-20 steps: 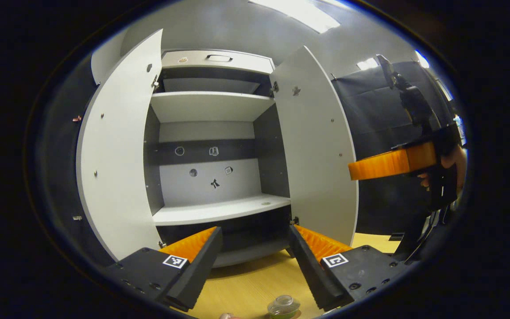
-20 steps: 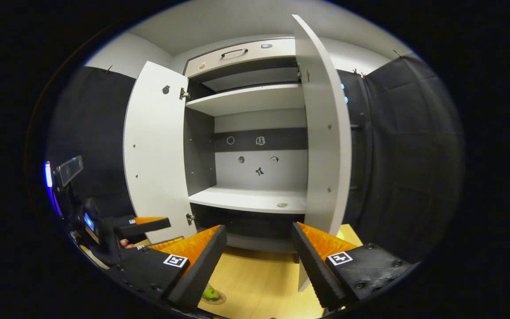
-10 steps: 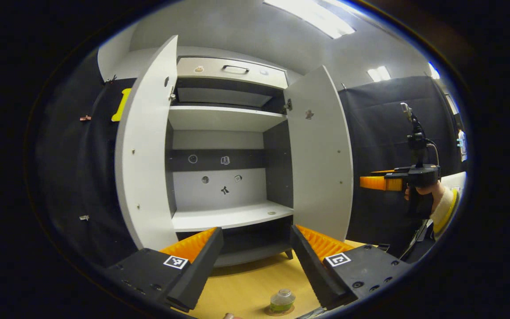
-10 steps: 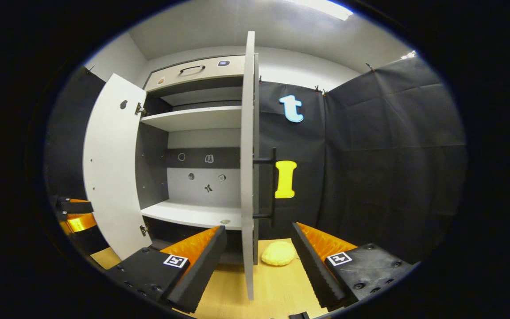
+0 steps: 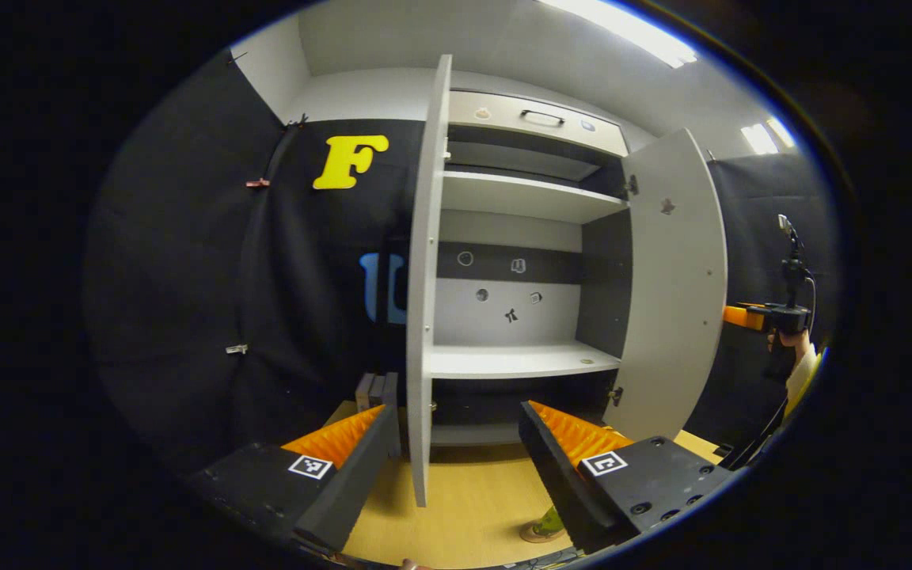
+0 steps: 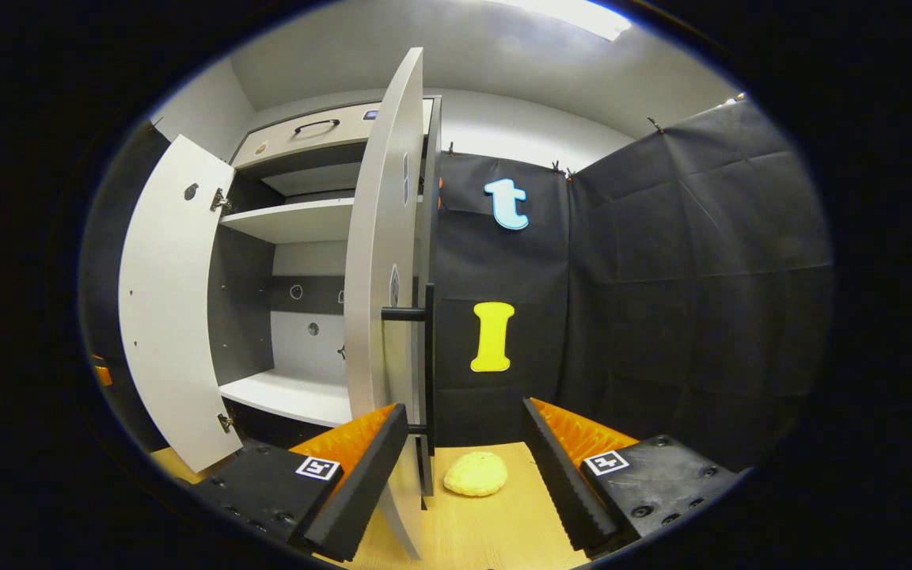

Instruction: Grasp the bottle in the cabinet with the left hand and place it on the coaster, then close the right door with the right hand and the left door with the left hand.

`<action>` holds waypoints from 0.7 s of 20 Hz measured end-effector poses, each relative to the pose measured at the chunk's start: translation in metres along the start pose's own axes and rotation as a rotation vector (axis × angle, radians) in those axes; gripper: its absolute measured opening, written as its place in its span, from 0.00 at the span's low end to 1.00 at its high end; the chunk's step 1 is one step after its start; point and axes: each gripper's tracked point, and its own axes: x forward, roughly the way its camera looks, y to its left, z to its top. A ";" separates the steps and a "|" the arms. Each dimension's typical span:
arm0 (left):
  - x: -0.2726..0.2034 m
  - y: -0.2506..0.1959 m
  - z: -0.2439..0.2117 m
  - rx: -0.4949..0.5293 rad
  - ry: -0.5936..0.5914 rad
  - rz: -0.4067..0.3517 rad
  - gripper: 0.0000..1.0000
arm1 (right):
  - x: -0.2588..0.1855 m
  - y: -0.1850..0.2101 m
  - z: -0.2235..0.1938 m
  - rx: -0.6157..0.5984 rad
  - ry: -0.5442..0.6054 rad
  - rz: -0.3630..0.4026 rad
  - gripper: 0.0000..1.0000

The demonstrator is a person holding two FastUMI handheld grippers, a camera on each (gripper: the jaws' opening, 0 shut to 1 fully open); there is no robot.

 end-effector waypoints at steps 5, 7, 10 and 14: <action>-0.001 0.035 0.012 -0.012 -0.029 0.097 0.95 | 0.000 0.017 0.003 -0.015 -0.006 0.076 0.96; -0.002 0.045 0.016 0.021 -0.028 0.122 0.95 | 0.001 0.026 0.001 0.008 -0.004 0.104 0.96; -0.002 0.043 0.016 0.001 -0.022 0.112 0.95 | 0.002 0.043 -0.001 0.026 -0.002 0.143 0.96; 0.000 0.045 0.009 -0.016 -0.013 0.104 0.95 | 0.006 0.069 -0.002 0.039 0.008 0.227 0.96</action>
